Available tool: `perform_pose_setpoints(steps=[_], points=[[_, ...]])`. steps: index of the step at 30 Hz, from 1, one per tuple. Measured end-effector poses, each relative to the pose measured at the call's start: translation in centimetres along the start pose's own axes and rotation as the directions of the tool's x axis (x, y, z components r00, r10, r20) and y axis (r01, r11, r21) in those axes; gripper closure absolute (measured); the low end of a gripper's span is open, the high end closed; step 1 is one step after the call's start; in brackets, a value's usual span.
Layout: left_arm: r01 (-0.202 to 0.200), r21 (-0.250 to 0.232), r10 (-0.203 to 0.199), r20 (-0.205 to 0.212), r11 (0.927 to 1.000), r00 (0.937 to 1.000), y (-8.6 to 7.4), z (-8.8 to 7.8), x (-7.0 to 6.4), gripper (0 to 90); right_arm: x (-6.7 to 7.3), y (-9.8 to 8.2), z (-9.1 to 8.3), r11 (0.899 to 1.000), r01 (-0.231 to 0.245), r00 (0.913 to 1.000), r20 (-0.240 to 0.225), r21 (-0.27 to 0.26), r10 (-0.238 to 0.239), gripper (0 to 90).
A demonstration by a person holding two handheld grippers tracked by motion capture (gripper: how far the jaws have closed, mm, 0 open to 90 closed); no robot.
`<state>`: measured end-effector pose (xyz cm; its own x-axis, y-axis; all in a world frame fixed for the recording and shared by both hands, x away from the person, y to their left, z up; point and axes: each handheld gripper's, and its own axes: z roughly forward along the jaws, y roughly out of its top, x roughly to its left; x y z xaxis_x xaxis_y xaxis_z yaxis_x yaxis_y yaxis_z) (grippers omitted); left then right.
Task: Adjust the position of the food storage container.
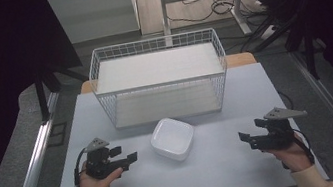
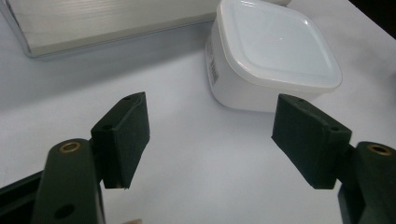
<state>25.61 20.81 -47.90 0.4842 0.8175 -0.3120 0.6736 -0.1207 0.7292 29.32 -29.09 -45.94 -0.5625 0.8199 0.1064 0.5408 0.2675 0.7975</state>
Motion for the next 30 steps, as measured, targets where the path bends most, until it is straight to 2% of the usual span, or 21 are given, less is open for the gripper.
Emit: perform_pose_setpoints(steps=[7,11,15,20,23,30], points=[[-0.006,-0.002,0.006,0.002,1.0,1.0,-0.06,-0.08,-0.24,26.8,-0.56,-0.5,0.17,1.0,-0.013,0.9999,-0.003,0.015,0.013,20.8],[-0.019,-0.007,0.019,-0.005,0.9998,0.9998,-0.09,-0.43,-0.43,26.9,-0.49,-0.43,0.36,1.0,-0.004,1.0,-0.004,0.026,0.004,21.0],[-0.018,-0.02,0.018,0.0,0.9996,0.9998,-0.06,-0.76,-0.59,26.9,-0.2,-0.51,-0.06,1.0,-0.017,0.9998,-0.008,0.019,0.018,21.4],[-0.018,-0.018,0.018,0.002,0.9997,0.9998,0.03,-0.8,-0.48,27.0,0.06,-0.36,0.15,1.0,-0.006,0.9999,-0.011,0.023,0.006,21.5],[-0.005,-0.023,0.005,-0.002,0.9997,1.0,0.06,-0.85,-0.23,27.0,0.01,-0.44,0.24,1.0,-0.005,0.9998,-0.018,0.026,0.005,21.8],[-0.022,-0.024,0.022,-0.013,0.9995,0.9997,0.34,-0.97,-0.52,27.1,-0.33,-0.83,0.06,0.999,-0.013,0.9998,-0.017,0.039,0.014,22.8]])
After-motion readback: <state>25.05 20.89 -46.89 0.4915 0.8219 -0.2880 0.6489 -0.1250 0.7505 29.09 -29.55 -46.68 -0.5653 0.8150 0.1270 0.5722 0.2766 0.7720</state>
